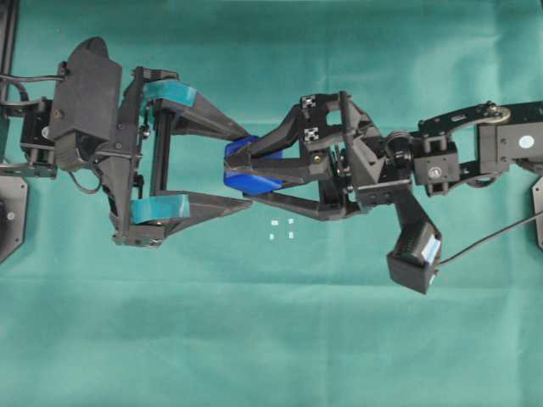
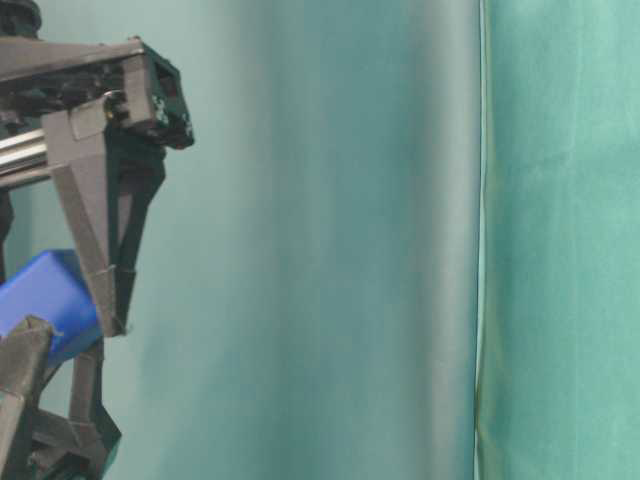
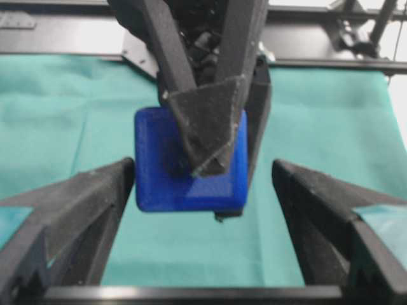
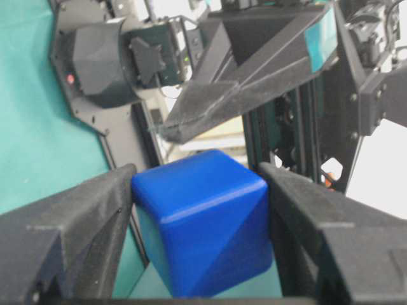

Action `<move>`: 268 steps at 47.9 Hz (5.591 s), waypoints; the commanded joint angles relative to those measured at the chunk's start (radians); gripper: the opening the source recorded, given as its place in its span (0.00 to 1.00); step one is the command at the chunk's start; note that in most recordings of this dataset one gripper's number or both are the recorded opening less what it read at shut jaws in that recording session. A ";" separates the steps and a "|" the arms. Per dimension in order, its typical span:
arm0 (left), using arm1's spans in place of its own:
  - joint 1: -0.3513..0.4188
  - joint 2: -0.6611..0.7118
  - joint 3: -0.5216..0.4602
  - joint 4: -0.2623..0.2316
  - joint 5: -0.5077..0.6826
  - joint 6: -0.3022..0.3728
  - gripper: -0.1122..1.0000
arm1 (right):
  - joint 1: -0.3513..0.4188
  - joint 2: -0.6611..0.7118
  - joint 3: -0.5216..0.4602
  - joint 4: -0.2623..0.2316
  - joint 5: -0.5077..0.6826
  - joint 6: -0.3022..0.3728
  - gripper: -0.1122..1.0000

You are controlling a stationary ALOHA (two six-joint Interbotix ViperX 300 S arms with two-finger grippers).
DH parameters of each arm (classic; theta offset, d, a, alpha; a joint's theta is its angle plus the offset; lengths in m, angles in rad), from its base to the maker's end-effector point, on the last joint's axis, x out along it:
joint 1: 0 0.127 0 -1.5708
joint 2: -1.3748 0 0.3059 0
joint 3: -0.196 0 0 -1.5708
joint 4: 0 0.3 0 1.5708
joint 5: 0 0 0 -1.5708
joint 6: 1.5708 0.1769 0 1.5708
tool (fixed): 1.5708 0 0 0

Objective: Handover the blue block to the right arm after grasping it with the left arm, then place it in the designated position.
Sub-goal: 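Open the left gripper and pull the right gripper away with the cube, then hold the cube in the right gripper and rotate it downward, then lower the cube with the right gripper toward the table center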

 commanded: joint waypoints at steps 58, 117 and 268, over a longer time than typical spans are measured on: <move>-0.002 -0.123 0.069 0.002 0.023 0.008 1.00 | 0.017 -0.183 0.087 0.419 0.055 0.472 0.68; 0.003 -0.123 0.067 0.002 0.023 0.008 1.00 | 0.017 -0.186 0.087 0.428 0.092 0.811 0.68; 0.002 -0.123 0.067 0.003 0.023 0.005 1.00 | 0.031 -0.114 0.100 0.431 0.433 0.946 0.68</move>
